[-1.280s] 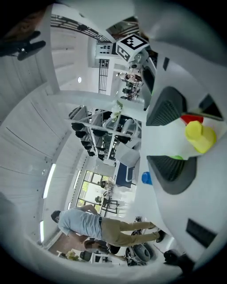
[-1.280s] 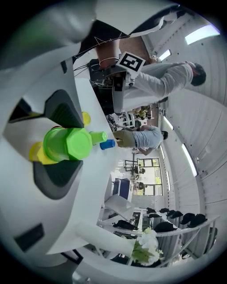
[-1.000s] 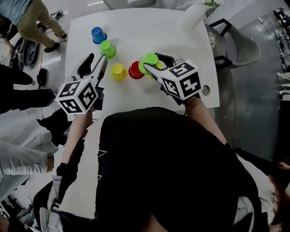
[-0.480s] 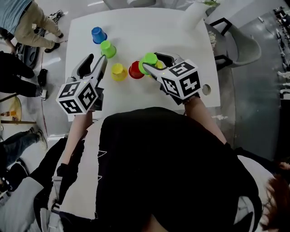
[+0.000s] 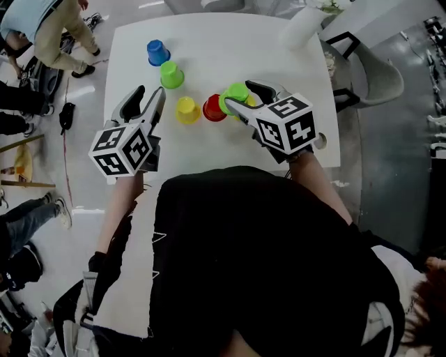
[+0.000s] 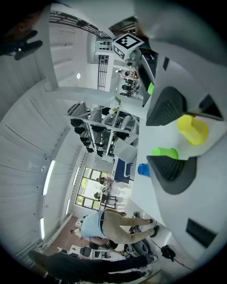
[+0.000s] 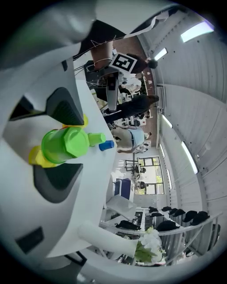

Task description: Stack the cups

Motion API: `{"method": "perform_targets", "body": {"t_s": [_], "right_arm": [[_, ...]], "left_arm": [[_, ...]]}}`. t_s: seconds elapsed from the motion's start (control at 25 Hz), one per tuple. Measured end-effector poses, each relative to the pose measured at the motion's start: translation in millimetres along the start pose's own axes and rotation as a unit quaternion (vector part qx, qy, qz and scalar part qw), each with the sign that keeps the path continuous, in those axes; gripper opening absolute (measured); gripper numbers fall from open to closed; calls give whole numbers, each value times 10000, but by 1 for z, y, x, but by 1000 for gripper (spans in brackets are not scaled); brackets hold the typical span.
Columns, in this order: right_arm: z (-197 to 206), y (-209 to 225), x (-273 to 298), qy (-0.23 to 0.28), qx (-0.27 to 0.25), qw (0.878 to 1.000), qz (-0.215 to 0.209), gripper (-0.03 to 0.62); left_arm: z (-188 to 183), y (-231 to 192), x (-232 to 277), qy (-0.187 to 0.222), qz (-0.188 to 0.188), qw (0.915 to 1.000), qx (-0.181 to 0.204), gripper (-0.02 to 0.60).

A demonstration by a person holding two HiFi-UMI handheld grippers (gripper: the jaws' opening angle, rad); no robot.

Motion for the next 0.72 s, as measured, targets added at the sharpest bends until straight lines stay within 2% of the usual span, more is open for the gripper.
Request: {"method": "perform_targets", "body": {"t_s": [0.16,0.28,0.4,0.52,0.72], "right_arm": [[-10,2,-9,281,365,9989,-83,275],[-27,5,-23,834,893,9921,-272,278],[-46,14,-44,1479,1510,9767,-373,279],[-55,34,-68,1971,2000,9593,-289,278],[-38,72,-100,2318,2683,9350,93,268]], "left_arm": [[3,-3,6,-52,48,10000,13,219],[7,-6,16,-141,92,9998,74,219],[14,-15,29,-287,122,9993,195,221],[23,-24,48,-476,139,9981,364,221],[43,-33,82,-886,328,9934,648,251]]}}
Point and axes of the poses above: the fingertips, and each gripper's own axes: x forward along the fingers, y to its right, z out of its underside, the point moved 4 cm from there along -x, backward along the fingers, and after that the axes turned 9 degrees about x, right-handed, at the moved point
